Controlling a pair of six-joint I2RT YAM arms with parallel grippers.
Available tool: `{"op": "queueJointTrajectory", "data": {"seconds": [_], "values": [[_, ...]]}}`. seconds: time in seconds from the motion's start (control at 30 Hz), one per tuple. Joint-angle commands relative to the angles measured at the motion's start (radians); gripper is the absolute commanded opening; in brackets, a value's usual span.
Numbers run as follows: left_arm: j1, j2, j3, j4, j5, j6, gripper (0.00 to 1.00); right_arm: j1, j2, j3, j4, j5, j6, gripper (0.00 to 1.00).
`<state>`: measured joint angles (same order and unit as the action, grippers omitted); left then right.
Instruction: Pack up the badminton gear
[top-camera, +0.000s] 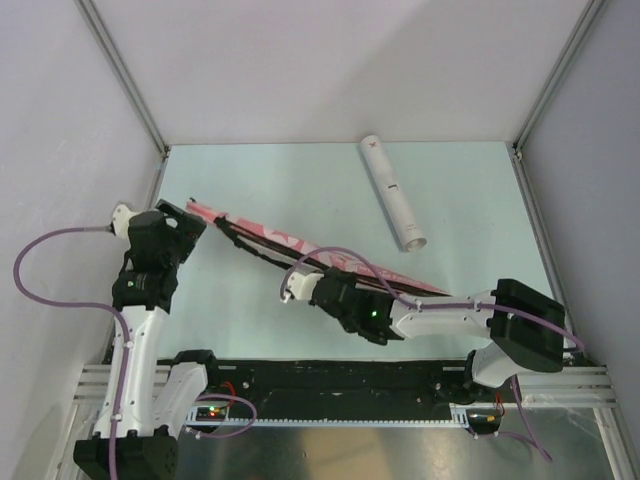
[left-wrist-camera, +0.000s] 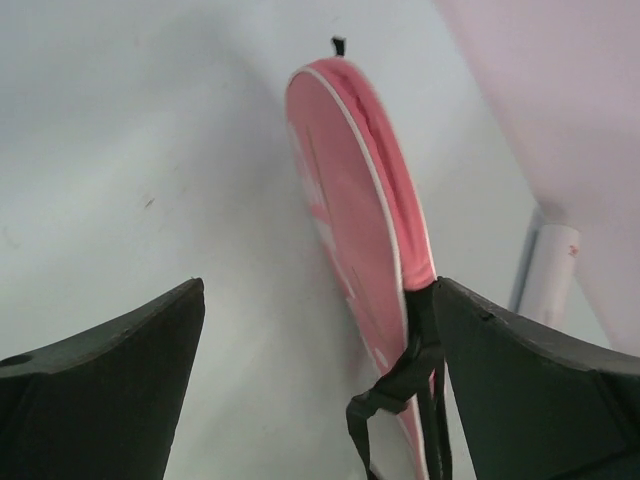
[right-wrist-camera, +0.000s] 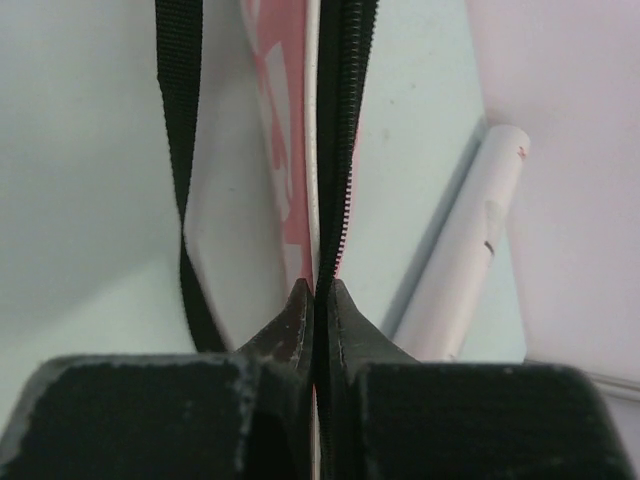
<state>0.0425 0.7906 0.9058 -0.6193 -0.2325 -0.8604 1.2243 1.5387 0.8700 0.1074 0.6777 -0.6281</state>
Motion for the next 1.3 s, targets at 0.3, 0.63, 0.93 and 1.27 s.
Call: {"op": "queueJointTrajectory", "data": {"seconds": [0.3,0.63,0.93,1.27], "values": [[0.072,0.015,-0.097,-0.055,0.066,-0.058,0.97,0.126,0.025,-0.064,0.036,0.095,0.217,0.00],[0.077,0.040,-0.129,-0.055,0.065,-0.042,0.93,0.138,-0.059,-0.160,0.066,0.075,0.265,0.00],[0.076,0.061,-0.149,-0.048,0.089,0.020,0.98,0.114,-0.168,-0.236,0.069,0.035,0.309,0.00],[0.076,0.113,-0.181,0.016,0.163,-0.005,0.83,0.085,-0.309,-0.323,0.074,-0.055,0.310,0.00]]}}
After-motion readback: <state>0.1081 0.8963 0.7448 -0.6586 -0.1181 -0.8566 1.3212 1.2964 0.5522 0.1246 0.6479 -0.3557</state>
